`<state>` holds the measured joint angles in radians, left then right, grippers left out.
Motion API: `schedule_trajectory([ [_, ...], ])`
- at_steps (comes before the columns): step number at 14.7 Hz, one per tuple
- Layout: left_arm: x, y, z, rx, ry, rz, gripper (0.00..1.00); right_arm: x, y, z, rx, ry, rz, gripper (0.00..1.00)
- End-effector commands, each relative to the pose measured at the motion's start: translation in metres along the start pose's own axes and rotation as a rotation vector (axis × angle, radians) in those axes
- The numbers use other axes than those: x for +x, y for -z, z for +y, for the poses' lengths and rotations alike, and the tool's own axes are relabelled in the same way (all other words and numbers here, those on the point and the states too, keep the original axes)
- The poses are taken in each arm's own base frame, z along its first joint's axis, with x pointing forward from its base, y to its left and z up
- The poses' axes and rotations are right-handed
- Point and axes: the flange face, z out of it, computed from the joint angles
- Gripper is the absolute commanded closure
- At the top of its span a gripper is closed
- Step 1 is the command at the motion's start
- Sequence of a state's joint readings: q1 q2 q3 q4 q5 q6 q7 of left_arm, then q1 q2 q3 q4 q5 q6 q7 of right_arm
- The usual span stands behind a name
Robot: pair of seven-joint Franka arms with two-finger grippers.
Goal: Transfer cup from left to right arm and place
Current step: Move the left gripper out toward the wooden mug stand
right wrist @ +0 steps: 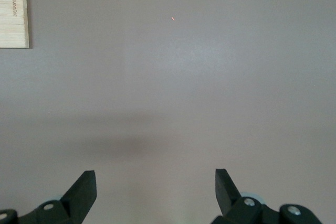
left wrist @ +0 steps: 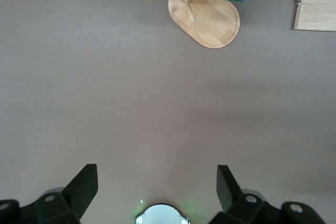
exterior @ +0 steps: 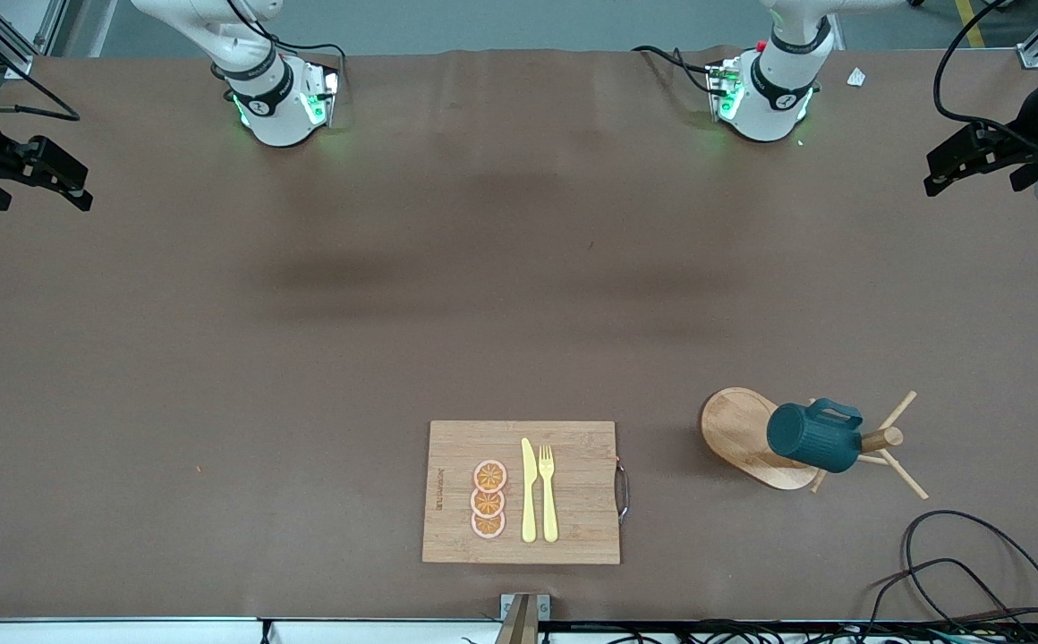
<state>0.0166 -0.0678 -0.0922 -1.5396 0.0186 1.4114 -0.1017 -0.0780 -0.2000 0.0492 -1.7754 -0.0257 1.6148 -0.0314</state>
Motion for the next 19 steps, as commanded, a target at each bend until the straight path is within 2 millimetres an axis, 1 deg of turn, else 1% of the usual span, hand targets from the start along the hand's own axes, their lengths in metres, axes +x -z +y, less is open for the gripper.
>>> schedule_trajectory([
  [1, 0.001, 0.004, -0.002, 0.019, -0.007, -0.004, 0.00, 0.001, 0.002, 0.000, -0.002, -0.006, -0.006, 0.00],
  [4, -0.001, 0.006, -0.004, 0.024, -0.003, -0.010, 0.00, 0.001, 0.002, -0.001, -0.002, -0.006, -0.006, 0.00],
  [5, 0.003, 0.002, -0.007, 0.024, 0.000, -0.019, 0.00, 0.001, 0.002, -0.002, -0.002, -0.004, -0.006, 0.00],
  [6, 0.009, 0.000, -0.018, 0.019, 0.020, -0.023, 0.00, 0.001, 0.002, -0.002, -0.002, -0.003, -0.006, 0.00],
  [7, 0.012, 0.004, -0.022, 0.013, 0.028, -0.013, 0.00, 0.001, 0.002, -0.002, -0.002, -0.004, -0.006, 0.00],
  [9, 0.014, -0.007, -0.027, 0.003, 0.042, -0.065, 0.00, 0.001, 0.002, -0.001, -0.002, -0.004, -0.006, 0.00],
  [11, 0.015, -0.004, -0.030, 0.000, 0.037, -0.058, 0.00, 0.001, 0.002, -0.001, -0.002, -0.004, -0.006, 0.00],
  [12, 0.015, -0.003, -0.037, -0.004, 0.052, -0.057, 0.00, 0.001, 0.002, -0.002, -0.002, -0.003, -0.006, 0.00],
  [14, 0.012, 0.001, -0.037, 0.007, 0.054, -0.047, 0.00, 0.001, 0.002, -0.002, -0.002, -0.003, -0.007, 0.00],
  [16, 0.015, 0.002, -0.034, 0.007, 0.051, -0.027, 0.00, 0.001, 0.002, -0.002, -0.002, -0.003, -0.006, 0.00],
  [19, 0.020, 0.006, -0.036, 0.004, 0.068, 0.019, 0.00, 0.001, 0.002, -0.002, -0.002, -0.004, -0.006, 0.00],
])
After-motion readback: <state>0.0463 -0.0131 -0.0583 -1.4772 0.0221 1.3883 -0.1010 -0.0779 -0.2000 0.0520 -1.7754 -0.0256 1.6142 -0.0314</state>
